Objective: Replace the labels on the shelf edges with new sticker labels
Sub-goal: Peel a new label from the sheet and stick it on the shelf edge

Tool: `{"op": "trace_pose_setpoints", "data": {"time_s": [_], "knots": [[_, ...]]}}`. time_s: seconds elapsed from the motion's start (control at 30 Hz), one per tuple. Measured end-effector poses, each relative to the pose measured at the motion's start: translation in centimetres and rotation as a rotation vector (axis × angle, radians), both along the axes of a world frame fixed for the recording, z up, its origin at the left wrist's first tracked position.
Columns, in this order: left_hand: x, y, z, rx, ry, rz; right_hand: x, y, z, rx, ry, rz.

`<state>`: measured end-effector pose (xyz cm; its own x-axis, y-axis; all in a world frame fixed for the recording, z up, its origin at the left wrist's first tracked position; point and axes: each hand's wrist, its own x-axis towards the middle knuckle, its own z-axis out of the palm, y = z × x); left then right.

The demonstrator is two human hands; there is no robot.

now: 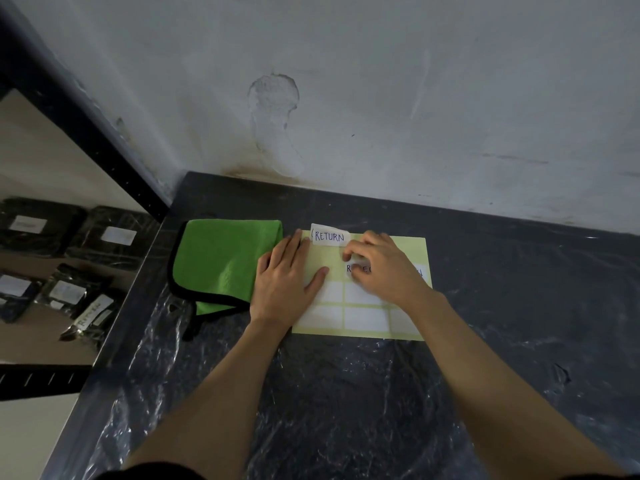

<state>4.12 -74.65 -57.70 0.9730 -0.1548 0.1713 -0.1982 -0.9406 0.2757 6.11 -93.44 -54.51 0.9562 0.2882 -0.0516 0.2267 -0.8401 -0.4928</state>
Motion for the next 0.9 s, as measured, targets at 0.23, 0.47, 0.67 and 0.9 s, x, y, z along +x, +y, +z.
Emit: {"op": "trace_pose_setpoints", "data": {"time_s": [0.23, 0.47, 0.67, 0.9], "knots": [[0.0, 0.1, 0.0, 0.006, 0.016, -0.008, 0.8, 0.5, 0.7, -0.073, 0.087, 0.031], [0.0, 0.1, 0.0, 0.002, 0.008, -0.006, 1.0, 0.7, 1.0, -0.080, 0.131, 0.037], [0.1, 0.0, 0.1, 0.004, 0.024, -0.004, -0.4, -0.2, -0.3, 0.050, -0.054, -0.015], [0.0, 0.1, 0.1, 0.012, 0.035, -0.003, -0.6, -0.3, -0.7, 0.087, -0.144, -0.035]]}}
